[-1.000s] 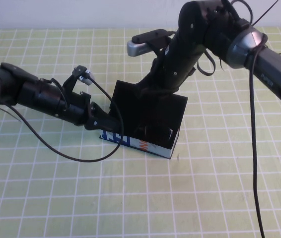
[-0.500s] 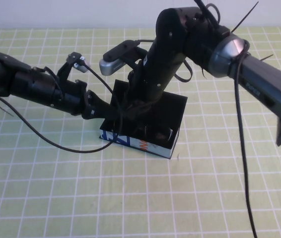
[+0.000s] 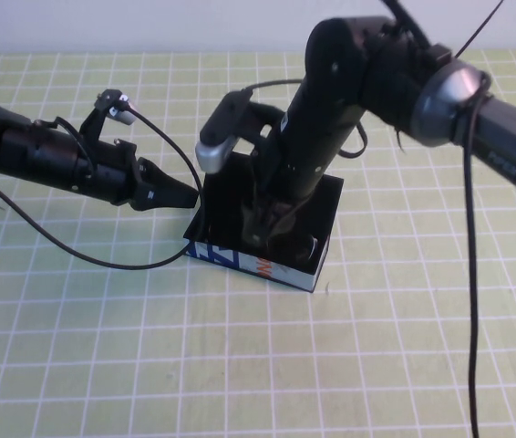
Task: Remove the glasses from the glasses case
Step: Pick up the glasses from the glasses case
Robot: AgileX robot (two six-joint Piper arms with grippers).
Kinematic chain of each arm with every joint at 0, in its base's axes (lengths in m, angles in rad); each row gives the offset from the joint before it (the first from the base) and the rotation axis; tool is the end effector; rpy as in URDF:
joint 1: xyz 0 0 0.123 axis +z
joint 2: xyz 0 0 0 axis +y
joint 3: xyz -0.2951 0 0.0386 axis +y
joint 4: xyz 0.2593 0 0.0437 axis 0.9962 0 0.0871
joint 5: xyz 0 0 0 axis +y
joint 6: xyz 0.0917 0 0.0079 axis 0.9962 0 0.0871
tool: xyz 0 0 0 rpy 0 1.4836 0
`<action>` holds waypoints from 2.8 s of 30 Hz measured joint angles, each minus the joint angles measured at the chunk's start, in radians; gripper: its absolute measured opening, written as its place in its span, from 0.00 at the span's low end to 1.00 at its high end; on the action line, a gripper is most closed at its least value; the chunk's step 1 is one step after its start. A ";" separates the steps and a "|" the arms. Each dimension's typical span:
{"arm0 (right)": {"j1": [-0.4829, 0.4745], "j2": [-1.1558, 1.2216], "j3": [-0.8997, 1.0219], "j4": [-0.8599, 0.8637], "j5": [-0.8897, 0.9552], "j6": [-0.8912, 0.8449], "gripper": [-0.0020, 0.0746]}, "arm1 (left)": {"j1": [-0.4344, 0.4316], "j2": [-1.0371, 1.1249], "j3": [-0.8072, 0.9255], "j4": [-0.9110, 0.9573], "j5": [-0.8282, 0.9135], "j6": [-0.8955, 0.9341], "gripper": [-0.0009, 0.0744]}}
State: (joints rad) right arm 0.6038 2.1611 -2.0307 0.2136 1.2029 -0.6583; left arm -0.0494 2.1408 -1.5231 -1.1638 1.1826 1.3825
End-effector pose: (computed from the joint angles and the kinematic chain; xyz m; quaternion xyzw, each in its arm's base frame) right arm 0.3917 0.2923 0.2710 -0.5614 0.8051 0.0999 0.1635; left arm 0.4369 -0.1000 0.1894 0.3631 0.7886 -0.4239 0.2579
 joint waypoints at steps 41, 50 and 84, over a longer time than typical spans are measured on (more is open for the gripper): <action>0.000 0.123 0.000 -0.076 -0.071 -0.082 0.43 | 0.000 0.000 0.000 0.000 0.000 0.000 0.01; 0.000 0.128 0.000 -0.066 -0.132 -0.083 0.43 | 0.000 0.000 0.000 0.000 0.000 0.000 0.01; 0.002 -0.048 -0.163 -0.178 0.035 0.305 0.10 | 0.000 -0.179 0.000 -0.017 0.002 -0.043 0.01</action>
State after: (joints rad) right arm 0.6058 2.1130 -2.1935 0.0360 1.2380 -0.3532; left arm -0.0494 1.9619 -1.5231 -1.1813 1.1844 1.3400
